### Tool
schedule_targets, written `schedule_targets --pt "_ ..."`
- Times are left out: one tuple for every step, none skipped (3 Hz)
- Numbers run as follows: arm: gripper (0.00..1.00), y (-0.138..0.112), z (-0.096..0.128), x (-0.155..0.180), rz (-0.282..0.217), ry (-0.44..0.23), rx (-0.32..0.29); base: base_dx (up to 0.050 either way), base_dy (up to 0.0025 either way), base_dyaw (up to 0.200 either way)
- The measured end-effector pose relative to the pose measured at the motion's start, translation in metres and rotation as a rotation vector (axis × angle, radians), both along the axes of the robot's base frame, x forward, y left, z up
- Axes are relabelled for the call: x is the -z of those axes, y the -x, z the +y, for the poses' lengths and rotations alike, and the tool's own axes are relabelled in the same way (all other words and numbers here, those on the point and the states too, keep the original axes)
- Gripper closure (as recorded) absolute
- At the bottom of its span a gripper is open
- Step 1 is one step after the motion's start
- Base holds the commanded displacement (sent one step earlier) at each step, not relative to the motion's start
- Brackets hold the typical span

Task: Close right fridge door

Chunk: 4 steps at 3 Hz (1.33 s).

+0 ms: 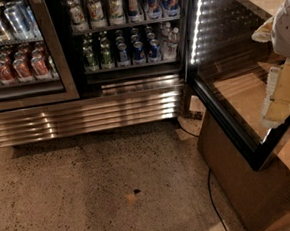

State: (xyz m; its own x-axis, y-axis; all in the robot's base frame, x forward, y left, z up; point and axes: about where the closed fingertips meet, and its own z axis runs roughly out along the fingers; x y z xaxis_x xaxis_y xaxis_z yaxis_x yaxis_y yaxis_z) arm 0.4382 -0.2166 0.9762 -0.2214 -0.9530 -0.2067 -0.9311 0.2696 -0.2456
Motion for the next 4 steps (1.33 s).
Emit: schedule_targets --pt "0.00 0.0000 0.0000 0.0000 0.000 0.000 0.000 0.000 -0.00001 -0.200" --pt "0.00 0.0000 0.0000 0.0000 0.000 0.000 0.000 0.000 -0.00016 -0.194" --pt "0.00 0.0000 0.0000 0.0000 0.000 0.000 0.000 0.000 -0.00001 -0.198" --pt "0.00 0.0000 0.0000 0.0000 0.000 0.000 0.000 0.045 0.00198 0.096"
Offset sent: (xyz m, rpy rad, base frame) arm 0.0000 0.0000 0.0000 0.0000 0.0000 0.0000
